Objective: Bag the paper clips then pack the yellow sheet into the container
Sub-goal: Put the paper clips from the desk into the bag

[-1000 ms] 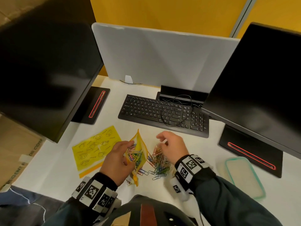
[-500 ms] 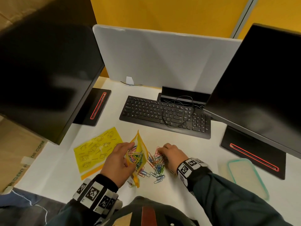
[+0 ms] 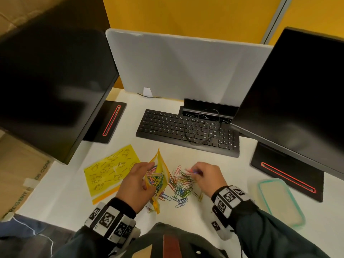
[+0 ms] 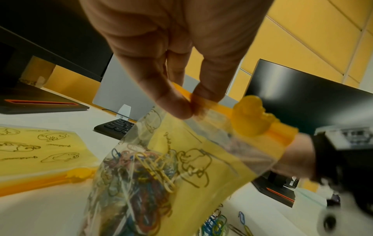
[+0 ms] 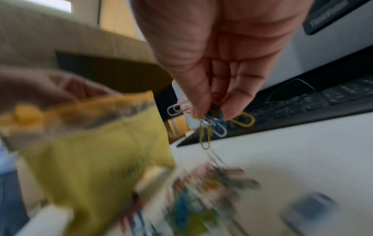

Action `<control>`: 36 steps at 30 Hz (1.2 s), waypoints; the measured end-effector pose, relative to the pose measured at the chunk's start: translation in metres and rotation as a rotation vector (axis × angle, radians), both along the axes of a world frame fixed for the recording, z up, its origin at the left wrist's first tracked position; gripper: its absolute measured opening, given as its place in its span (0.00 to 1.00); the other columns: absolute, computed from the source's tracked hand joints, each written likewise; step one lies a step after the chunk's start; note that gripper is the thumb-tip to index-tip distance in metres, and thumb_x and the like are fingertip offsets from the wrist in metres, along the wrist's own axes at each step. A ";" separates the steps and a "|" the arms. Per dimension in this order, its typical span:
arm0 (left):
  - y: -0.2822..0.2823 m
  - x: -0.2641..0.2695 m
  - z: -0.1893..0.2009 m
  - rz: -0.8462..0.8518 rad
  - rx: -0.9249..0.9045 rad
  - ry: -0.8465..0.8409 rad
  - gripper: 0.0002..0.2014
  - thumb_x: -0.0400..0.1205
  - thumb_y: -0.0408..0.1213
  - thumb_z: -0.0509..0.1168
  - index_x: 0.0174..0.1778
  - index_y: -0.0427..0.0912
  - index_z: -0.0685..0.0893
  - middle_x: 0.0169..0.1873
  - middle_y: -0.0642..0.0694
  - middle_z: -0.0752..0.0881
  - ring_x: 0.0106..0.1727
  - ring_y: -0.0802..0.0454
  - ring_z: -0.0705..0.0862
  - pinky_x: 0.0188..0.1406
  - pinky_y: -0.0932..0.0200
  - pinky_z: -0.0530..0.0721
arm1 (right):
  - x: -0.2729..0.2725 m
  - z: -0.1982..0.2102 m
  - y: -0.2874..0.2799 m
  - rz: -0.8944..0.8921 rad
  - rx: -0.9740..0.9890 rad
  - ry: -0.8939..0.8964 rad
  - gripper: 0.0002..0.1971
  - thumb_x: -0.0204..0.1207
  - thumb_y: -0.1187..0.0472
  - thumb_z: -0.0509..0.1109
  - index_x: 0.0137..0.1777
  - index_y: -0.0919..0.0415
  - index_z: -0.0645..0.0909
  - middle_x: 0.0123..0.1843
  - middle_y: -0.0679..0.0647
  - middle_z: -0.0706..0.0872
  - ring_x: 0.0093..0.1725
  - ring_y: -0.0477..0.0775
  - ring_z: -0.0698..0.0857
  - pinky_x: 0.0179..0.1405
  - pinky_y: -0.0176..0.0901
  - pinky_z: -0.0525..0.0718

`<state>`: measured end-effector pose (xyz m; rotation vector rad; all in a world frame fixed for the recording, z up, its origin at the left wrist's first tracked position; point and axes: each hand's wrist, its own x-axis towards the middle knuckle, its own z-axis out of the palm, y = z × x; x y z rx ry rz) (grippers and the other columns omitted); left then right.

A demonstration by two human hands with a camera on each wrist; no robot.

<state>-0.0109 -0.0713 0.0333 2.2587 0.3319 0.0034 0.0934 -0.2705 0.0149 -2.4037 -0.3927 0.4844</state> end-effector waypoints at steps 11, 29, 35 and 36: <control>-0.004 0.000 0.002 0.008 0.006 -0.020 0.27 0.67 0.25 0.70 0.61 0.49 0.78 0.57 0.57 0.73 0.32 0.59 0.80 0.29 0.79 0.75 | -0.022 0.033 0.068 0.181 0.459 0.184 0.10 0.68 0.69 0.74 0.42 0.51 0.84 0.42 0.48 0.87 0.43 0.41 0.83 0.46 0.31 0.81; -0.008 0.004 -0.003 -0.034 0.009 0.014 0.32 0.67 0.25 0.70 0.67 0.48 0.74 0.59 0.57 0.70 0.37 0.55 0.79 0.33 0.82 0.73 | -0.022 -0.040 0.009 0.260 -0.421 0.083 0.57 0.59 0.43 0.80 0.81 0.52 0.47 0.78 0.54 0.61 0.75 0.58 0.63 0.70 0.54 0.74; -0.004 0.002 -0.001 -0.016 -0.001 0.012 0.31 0.67 0.25 0.71 0.67 0.49 0.75 0.59 0.56 0.70 0.36 0.60 0.79 0.32 0.82 0.74 | -0.018 -0.051 0.014 0.265 -0.401 -0.040 0.24 0.77 0.61 0.66 0.73 0.58 0.68 0.67 0.57 0.74 0.64 0.59 0.75 0.60 0.52 0.80; -0.004 0.002 -0.001 -0.016 -0.001 0.011 0.31 0.67 0.25 0.71 0.67 0.49 0.74 0.59 0.56 0.70 0.37 0.60 0.79 0.32 0.82 0.74 | -0.017 -0.051 0.012 0.269 -0.408 -0.065 0.18 0.79 0.64 0.62 0.69 0.60 0.72 0.65 0.58 0.76 0.62 0.60 0.77 0.57 0.50 0.81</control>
